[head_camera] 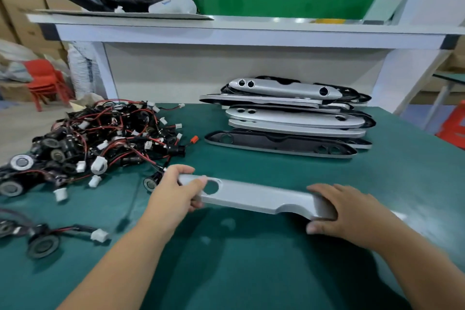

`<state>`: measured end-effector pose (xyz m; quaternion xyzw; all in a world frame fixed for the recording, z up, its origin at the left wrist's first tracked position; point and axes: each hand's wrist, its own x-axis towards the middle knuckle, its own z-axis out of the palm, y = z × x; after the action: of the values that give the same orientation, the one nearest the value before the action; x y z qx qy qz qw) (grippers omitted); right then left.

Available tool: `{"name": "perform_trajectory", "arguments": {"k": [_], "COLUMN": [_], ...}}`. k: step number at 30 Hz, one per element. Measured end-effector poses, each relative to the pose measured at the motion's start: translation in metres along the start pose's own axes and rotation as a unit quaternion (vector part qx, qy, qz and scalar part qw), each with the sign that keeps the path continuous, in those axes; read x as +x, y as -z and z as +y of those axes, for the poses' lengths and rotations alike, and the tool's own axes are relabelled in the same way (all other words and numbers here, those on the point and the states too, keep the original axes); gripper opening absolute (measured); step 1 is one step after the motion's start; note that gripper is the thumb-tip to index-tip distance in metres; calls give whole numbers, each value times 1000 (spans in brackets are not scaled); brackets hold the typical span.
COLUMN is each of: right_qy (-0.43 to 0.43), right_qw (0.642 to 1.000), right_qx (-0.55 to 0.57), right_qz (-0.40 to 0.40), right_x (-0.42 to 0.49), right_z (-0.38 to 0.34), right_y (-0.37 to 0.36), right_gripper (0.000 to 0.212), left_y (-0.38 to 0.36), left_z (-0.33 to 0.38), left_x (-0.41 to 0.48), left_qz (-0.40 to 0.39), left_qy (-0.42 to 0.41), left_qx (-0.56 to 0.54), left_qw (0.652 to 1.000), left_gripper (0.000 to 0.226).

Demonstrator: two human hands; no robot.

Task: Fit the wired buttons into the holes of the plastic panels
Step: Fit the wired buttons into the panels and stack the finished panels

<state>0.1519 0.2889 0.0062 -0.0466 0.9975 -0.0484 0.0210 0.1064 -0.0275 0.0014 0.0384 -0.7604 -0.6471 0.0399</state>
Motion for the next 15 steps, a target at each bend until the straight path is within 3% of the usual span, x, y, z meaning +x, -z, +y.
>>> {"name": "perform_trajectory", "arguments": {"k": [3,5,7,10,13,15], "right_qy": [-18,-49,-103,-173,-203,-212], "right_qw": [1000,997,987,971,964,961], "right_qx": [-8,-10,-12,-3,-29,-56], "right_qz": [15,59,121,166,167,167], "right_x": [-12,-21,-30,-38,-36,-35], "right_z": [22,36,50,59,55,52], "right_y": [-4,-6,-7,-10,-13,-14], "right_gripper": [105,100,97,96,98,96], "left_y": [5,8,15,17,7,6], "left_z": [-4,-6,-10,-12,-10,-7], "left_x": [7,14,28,45,52,52], "left_qz": [-7,42,110,61,-18,-26], "left_qy": [19,-29,-114,-106,-38,-27], "left_qx": [4,95,290,542,611,630], "left_qw": [1000,994,944,831,790,775], "left_gripper": [21,24,37,53,66,67]}}
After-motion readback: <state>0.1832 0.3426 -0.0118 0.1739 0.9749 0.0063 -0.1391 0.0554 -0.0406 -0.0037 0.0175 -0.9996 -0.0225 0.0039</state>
